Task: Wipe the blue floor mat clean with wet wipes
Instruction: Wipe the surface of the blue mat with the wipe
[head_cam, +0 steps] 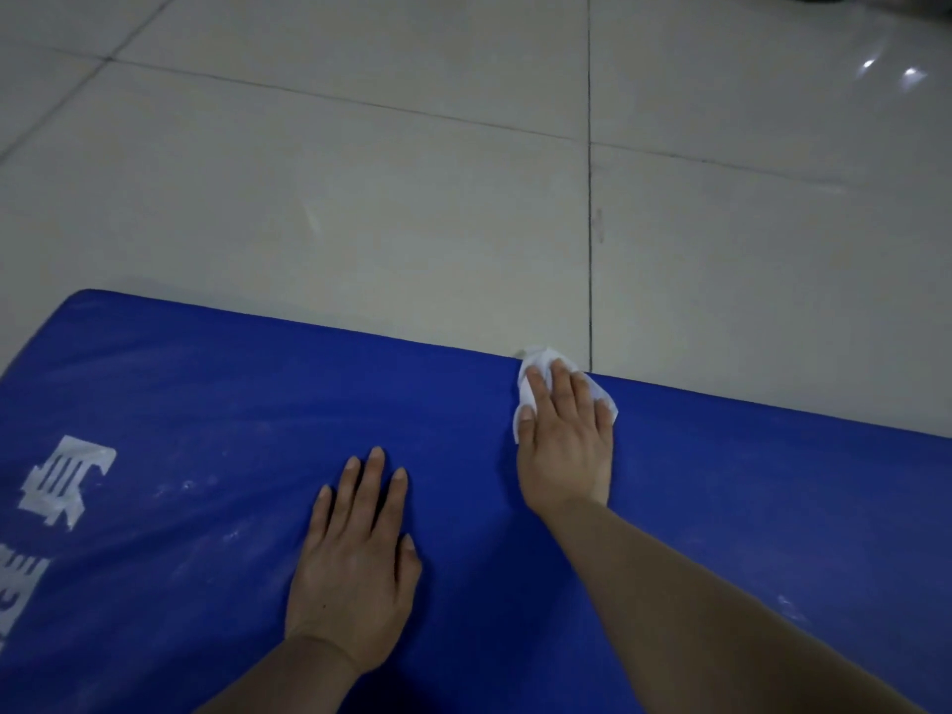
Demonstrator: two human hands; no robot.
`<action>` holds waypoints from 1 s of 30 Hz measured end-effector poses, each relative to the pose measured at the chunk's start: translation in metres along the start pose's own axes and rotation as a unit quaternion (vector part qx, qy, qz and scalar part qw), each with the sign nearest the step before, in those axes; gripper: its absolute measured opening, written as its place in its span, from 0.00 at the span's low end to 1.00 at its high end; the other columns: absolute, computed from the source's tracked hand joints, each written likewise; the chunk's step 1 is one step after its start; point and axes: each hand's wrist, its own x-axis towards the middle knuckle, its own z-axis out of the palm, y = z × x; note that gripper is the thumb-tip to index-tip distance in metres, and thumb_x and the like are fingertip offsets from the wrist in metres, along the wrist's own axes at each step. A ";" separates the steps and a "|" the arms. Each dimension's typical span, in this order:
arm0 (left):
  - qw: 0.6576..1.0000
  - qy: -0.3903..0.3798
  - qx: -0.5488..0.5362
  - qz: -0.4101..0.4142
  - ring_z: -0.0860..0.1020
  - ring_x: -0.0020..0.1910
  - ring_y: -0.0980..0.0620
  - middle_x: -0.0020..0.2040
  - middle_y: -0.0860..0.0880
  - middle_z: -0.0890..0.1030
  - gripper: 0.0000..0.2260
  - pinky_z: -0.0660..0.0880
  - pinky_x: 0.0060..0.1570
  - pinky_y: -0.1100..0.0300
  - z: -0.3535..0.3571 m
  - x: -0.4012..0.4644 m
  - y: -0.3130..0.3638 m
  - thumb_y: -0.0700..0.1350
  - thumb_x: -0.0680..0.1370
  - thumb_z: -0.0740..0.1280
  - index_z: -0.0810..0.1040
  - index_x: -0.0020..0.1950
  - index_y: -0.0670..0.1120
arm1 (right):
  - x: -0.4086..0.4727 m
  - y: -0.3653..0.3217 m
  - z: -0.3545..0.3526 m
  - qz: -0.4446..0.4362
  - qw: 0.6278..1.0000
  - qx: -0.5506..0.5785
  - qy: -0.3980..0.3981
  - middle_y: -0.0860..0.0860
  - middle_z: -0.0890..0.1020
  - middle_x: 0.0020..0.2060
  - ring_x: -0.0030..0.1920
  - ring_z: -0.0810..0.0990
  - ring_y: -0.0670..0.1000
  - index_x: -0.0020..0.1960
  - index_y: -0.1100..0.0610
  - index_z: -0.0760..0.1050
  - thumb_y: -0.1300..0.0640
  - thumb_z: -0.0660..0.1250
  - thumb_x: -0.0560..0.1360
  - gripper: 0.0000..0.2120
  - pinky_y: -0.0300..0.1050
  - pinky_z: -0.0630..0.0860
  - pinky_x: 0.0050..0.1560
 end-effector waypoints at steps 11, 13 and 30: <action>0.998 0.012 -0.034 0.051 0.63 0.71 0.46 0.73 0.43 0.67 0.22 0.55 0.68 0.47 -0.019 0.041 -0.016 0.52 0.74 0.53 0.79 0.59 0.44 | 0.002 -0.001 0.001 0.009 1.000 0.003 0.024 0.48 0.60 0.76 0.76 0.56 0.51 0.76 0.48 0.59 0.46 0.31 0.80 0.30 0.52 0.47 0.73; 0.999 0.013 -0.038 0.030 0.62 0.72 0.46 0.74 0.43 0.65 0.24 0.55 0.68 0.45 -0.013 0.058 -0.014 0.53 0.75 0.53 0.75 0.64 0.44 | 0.004 -0.001 0.001 0.018 0.999 -0.003 0.028 0.49 0.67 0.73 0.73 0.62 0.51 0.73 0.49 0.65 0.46 0.35 0.82 0.28 0.53 0.53 0.70; 0.995 0.030 -0.085 0.033 0.57 0.75 0.45 0.77 0.46 0.57 0.29 0.46 0.72 0.48 -0.005 0.072 -0.008 0.54 0.71 0.55 0.66 0.69 0.44 | 0.005 -0.002 -0.004 0.021 0.998 -0.053 -0.011 0.50 0.62 0.75 0.75 0.56 0.51 0.76 0.49 0.58 0.47 0.39 0.82 0.24 0.53 0.52 0.70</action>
